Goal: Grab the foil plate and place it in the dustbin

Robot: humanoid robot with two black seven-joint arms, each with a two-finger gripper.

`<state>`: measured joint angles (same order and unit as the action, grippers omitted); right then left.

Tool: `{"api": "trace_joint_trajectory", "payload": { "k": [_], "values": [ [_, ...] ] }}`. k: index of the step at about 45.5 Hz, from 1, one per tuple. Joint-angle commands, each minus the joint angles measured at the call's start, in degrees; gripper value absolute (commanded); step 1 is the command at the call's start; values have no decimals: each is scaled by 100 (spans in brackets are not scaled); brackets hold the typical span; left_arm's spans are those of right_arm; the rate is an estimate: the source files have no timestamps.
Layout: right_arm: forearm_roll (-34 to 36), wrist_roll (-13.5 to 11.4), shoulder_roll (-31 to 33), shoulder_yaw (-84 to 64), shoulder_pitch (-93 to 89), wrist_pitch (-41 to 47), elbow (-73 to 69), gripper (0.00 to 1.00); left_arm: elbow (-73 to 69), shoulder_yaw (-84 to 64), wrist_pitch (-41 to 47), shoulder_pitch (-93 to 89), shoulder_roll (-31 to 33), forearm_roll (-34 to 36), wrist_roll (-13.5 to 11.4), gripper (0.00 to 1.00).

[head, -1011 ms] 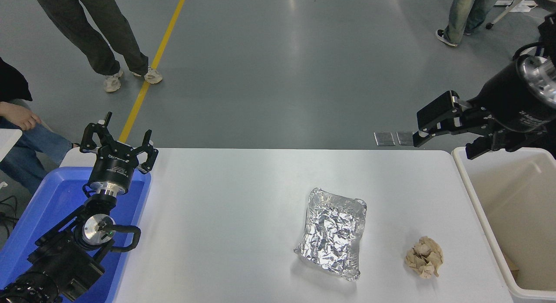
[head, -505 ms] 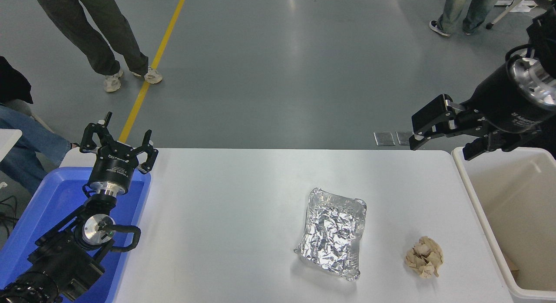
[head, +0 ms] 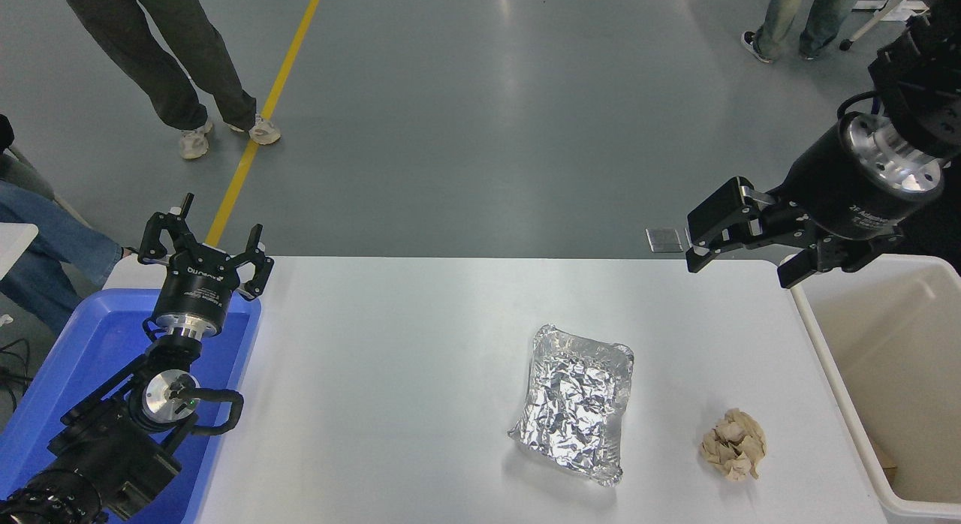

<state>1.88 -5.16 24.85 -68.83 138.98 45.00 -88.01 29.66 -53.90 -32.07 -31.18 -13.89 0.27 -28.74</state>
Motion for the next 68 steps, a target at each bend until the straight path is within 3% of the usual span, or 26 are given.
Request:
{"api": "trace_joint_trajectory", "payload": {
  "k": [1,21,32,68],
  "values": [
    [182,6,-262,-16,-20,0,144,100,4,2,-1,-2,0,0,8,98],
    [234,-3,-621,204,-731,0,328,100,-4,-6,-1,-2,0,0,8,98],
    [226,-3,-973,195,-1839,-1695,610,100,4,2,-1,-2,0,0,8,98],
    [296,-3,-1571,1162,-4652,-4262,812,100,-4,2,-9,-2,0,0,8,98]
  ]
}}
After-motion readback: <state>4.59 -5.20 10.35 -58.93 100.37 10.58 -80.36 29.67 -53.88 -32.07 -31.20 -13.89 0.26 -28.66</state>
